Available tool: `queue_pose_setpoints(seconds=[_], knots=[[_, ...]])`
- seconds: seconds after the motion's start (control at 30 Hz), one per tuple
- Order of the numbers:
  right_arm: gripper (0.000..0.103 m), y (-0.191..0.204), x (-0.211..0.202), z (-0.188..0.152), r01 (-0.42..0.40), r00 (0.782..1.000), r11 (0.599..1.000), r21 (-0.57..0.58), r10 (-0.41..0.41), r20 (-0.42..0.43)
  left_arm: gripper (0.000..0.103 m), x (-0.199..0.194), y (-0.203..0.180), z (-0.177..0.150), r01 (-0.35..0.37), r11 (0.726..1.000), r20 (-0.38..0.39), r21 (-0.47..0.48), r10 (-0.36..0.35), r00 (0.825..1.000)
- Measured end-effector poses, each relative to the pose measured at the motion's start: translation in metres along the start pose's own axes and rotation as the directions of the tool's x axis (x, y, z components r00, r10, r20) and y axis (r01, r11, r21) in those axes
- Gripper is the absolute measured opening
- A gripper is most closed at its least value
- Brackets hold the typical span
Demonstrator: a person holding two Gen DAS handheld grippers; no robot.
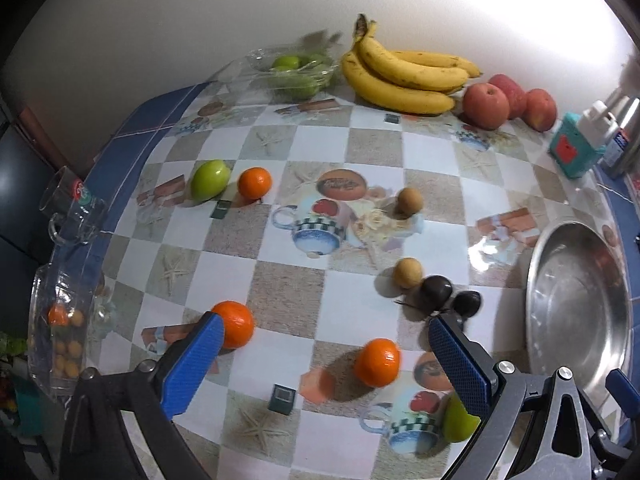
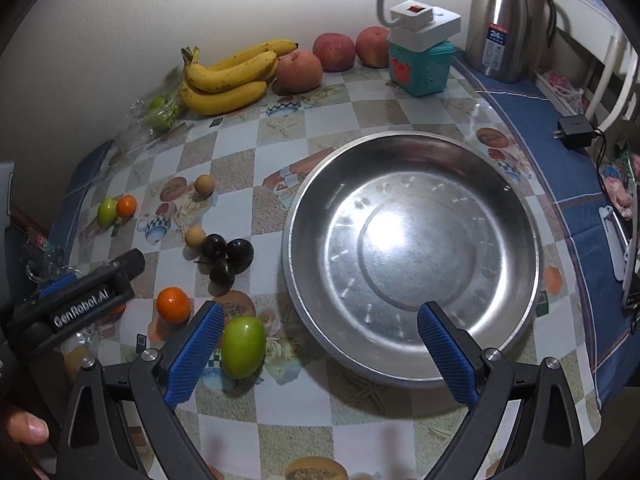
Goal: Organize fruits
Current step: 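Reach the right gripper to the green mango while the left gripper approaches a mandarin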
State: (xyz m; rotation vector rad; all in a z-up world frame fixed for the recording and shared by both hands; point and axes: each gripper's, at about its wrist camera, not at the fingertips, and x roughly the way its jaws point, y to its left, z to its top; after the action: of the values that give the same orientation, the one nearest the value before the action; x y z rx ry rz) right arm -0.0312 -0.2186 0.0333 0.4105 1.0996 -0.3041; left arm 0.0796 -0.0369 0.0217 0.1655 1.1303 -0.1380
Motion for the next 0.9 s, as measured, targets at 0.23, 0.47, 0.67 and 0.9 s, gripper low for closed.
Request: queue_pose_setpoints(seconds=[0.23, 0.47, 0.67, 0.9], knots=[[0.097, 0.022, 0.01, 0.008, -0.012, 1.0, 1.0, -0.02, 0.012, -0.025, 0.103, -0.002, 0.033, -0.001, -0.075, 0.996, 0.022, -0.057, 0.076, 0.997], [0.097, 0.051, 0.019, 0.01, -0.042, 0.998, 0.998, -0.053, 0.039, -0.053, 0.103, 0.006, 0.055, -0.001, -0.093, 0.991, 0.007, -0.095, 0.094, 0.996], [0.097, 0.072, 0.029, 0.009, -0.04, 0.997, 0.996, -0.086, 0.034, -0.07, 0.103, 0.008, 0.074, 0.0, -0.076, 0.986, -0.007, -0.148, 0.075, 0.997], [0.097, 0.091, 0.037, 0.006, -0.05, 0.995, 0.992, -0.119, 0.038, -0.096, 0.103, 0.017, 0.091, -0.003, -0.052, 0.98, -0.051, -0.192, 0.043, 0.998]])
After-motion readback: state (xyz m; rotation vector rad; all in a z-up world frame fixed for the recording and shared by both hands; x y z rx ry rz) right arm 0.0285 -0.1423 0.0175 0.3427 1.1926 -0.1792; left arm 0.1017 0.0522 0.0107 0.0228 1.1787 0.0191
